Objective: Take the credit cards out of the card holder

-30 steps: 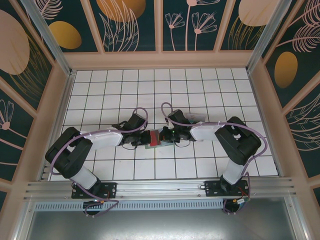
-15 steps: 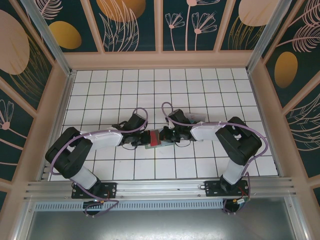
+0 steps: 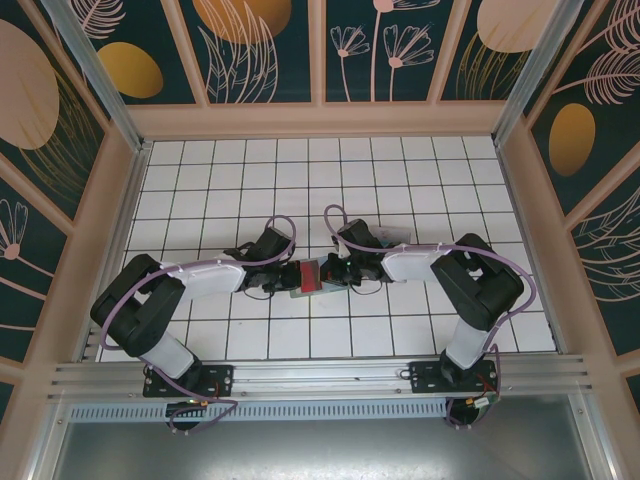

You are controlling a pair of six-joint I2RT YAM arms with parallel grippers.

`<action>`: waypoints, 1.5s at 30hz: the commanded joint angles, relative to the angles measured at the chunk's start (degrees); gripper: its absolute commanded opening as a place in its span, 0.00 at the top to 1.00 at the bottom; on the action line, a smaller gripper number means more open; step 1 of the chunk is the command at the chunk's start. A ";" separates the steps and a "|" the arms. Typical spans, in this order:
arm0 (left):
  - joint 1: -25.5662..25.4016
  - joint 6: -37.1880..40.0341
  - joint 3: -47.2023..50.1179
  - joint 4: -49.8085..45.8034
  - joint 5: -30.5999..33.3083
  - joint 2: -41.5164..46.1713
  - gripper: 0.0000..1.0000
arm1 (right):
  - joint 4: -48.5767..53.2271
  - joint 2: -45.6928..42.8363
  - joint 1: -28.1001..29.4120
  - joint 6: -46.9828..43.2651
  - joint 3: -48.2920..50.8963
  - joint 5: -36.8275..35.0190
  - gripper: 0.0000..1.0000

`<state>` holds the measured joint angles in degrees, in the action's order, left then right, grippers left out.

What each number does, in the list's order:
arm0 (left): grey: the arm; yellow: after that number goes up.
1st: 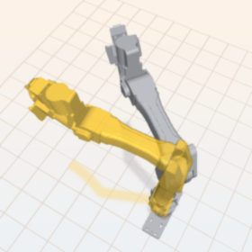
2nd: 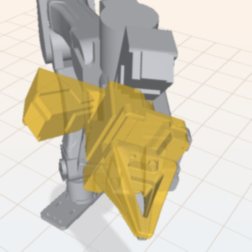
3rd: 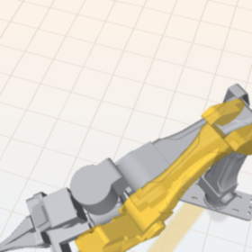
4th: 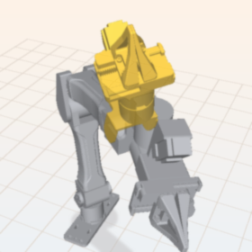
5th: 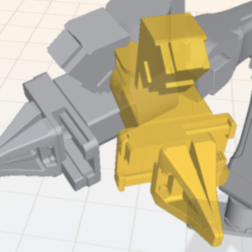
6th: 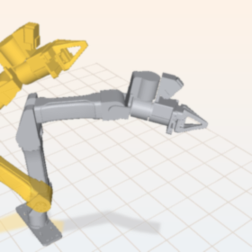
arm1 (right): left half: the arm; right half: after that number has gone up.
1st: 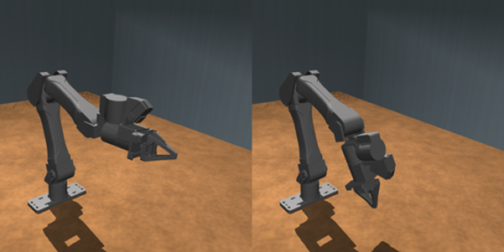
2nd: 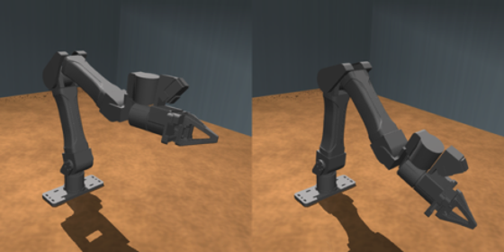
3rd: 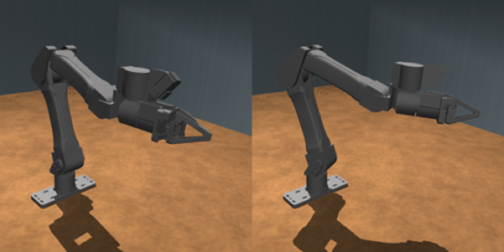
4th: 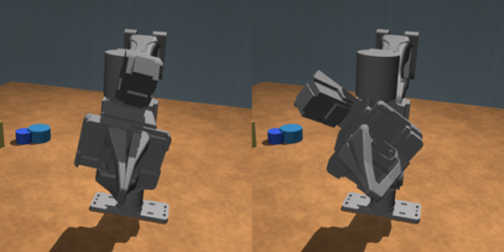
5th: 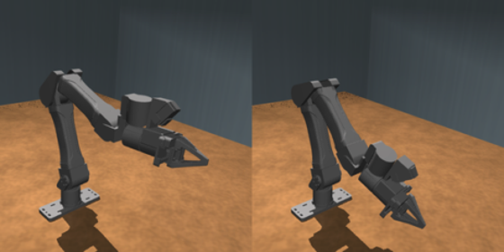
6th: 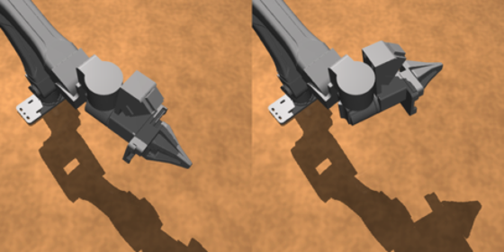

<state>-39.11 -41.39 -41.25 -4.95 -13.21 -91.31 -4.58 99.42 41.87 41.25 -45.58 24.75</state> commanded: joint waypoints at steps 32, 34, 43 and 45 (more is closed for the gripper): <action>-0.23 0.43 1.38 -1.73 0.33 -0.55 0.94 | -0.01 -1.02 -1.65 -1.27 1.22 0.24 1.00; -0.18 0.43 1.61 -1.81 0.46 -0.49 0.95 | 0.44 -2.25 -2.09 -1.44 1.83 -0.37 1.00; -0.20 0.56 1.57 -1.90 0.63 -0.27 0.95 | 5.72 -8.10 -5.32 -4.27 2.51 -2.74 1.00; -0.24 0.58 1.53 -1.90 0.73 -0.13 0.95 | 6.96 -9.43 -5.98 -5.01 2.63 -3.11 1.00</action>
<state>-39.11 -41.39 -41.04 -4.67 -13.23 -91.33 -0.80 92.62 37.12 38.35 -44.07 24.08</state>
